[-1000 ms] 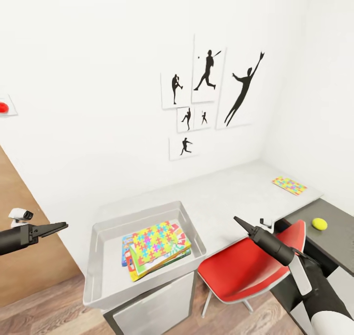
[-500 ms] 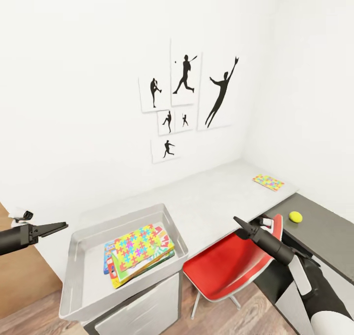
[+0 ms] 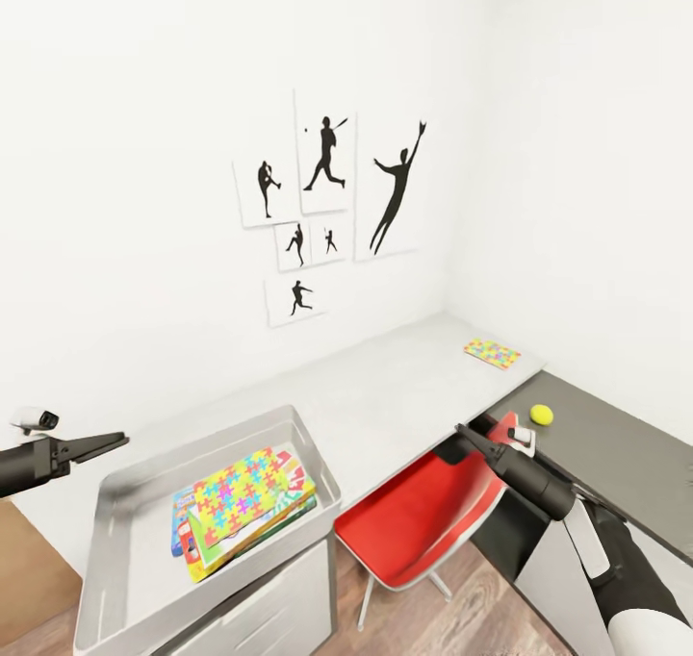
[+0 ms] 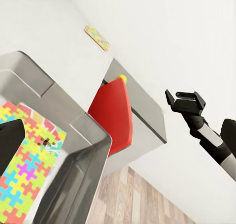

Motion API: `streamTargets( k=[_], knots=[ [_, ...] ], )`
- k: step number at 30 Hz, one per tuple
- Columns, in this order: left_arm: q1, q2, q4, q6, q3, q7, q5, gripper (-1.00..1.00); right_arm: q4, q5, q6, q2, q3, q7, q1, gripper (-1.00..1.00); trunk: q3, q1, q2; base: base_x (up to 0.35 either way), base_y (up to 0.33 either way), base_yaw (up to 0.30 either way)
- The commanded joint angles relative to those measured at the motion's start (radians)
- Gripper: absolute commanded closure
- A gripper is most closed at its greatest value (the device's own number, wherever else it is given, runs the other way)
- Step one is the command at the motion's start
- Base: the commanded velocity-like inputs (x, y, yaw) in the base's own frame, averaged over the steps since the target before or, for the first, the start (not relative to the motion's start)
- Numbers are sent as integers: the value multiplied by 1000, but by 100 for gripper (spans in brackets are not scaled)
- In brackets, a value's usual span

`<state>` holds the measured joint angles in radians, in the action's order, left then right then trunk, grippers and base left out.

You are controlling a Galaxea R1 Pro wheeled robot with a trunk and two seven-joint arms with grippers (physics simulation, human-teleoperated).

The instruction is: Put all the toys in the child's room - the three board games (two on the bed and one on the table), the two jigsaw puzzles on the table, and the tennis ball on the table - inside the toy box on the table in the child's room.

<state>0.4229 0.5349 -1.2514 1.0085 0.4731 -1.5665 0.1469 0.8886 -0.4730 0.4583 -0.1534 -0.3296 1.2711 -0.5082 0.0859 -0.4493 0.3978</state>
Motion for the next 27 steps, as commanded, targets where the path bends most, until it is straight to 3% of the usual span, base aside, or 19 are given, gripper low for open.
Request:
streamTargets(
  k=[1, 10, 27],
  knots=[
    [0, 1, 0, 11, 4, -4, -1, -100, 0, -4, 10, 0, 0, 2, -1, -100, 1, -1, 2, 0, -1, -196],
    [0, 3, 0, 11, 25, -4, -1, -100, 0, -4, 10, 0, 0, 2, -1, -100, -10, -1, 2, 0, 0, -196],
    [0, 5, 0, 12, 28, -4, -1, -100, 0, -3, 8, 0, 0, 2, -1, -100, -30, -1, 2, 0, 0, -196]
  ],
)
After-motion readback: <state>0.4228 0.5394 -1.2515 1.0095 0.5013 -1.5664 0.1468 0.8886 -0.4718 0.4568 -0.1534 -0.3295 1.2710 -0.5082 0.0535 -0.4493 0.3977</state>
